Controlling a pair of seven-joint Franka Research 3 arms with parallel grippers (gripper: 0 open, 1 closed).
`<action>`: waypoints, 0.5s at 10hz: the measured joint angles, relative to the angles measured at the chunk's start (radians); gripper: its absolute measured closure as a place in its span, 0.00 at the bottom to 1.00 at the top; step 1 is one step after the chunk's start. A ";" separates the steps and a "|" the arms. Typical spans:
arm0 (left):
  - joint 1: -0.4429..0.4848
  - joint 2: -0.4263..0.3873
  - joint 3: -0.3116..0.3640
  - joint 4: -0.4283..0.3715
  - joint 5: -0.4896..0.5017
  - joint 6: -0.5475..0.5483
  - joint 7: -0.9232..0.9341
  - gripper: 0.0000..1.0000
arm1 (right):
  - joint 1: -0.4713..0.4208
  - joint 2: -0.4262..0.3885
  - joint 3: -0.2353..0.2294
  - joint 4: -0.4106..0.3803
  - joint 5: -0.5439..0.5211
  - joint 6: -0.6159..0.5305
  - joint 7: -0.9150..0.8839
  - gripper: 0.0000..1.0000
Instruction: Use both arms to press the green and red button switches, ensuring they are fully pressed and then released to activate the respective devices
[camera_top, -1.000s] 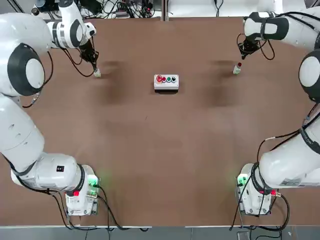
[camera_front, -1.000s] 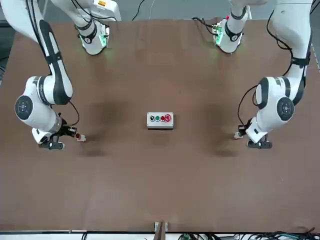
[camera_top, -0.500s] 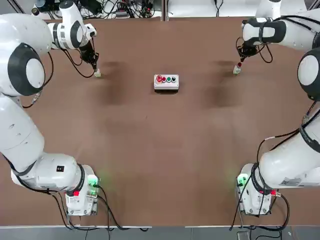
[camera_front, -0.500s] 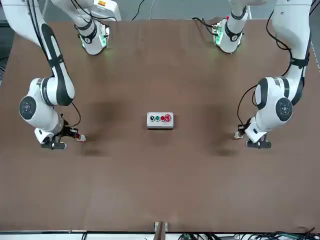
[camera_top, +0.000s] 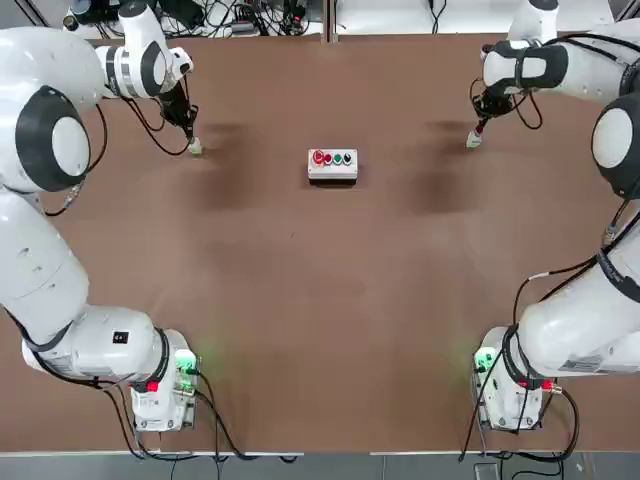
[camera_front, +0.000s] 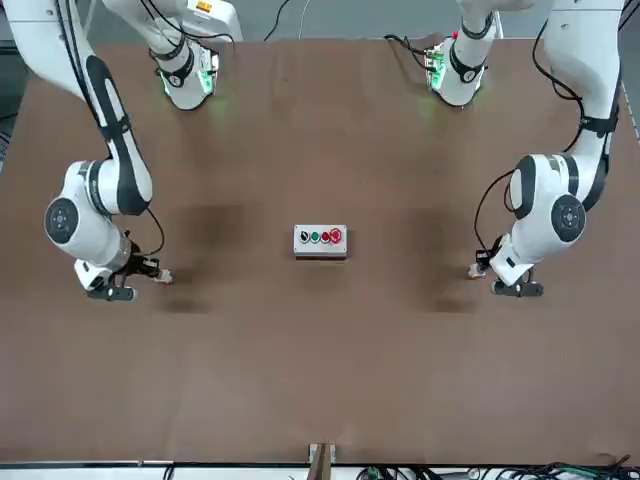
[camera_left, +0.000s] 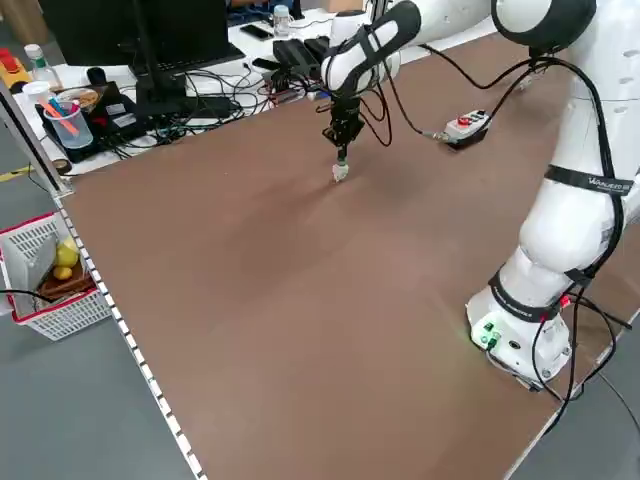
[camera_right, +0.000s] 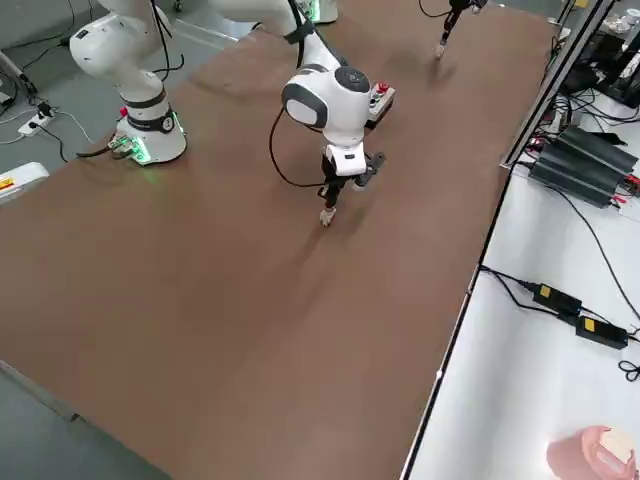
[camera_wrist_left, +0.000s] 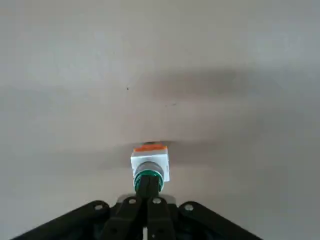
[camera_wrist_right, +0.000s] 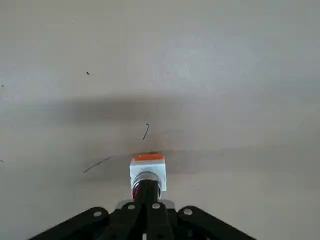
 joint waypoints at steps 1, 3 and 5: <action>0.000 0.001 0.000 -0.001 0.000 0.002 0.000 0.99 | 0.000 0.001 0.000 0.000 0.000 0.004 0.000 0.99; 0.000 0.003 0.000 -0.001 0.000 0.007 0.000 0.99 | 0.000 0.004 0.000 0.000 0.000 0.010 0.000 0.99; 0.000 0.004 0.000 -0.006 0.000 0.020 0.000 0.99 | 0.000 0.008 0.000 -0.001 0.000 0.020 0.000 0.99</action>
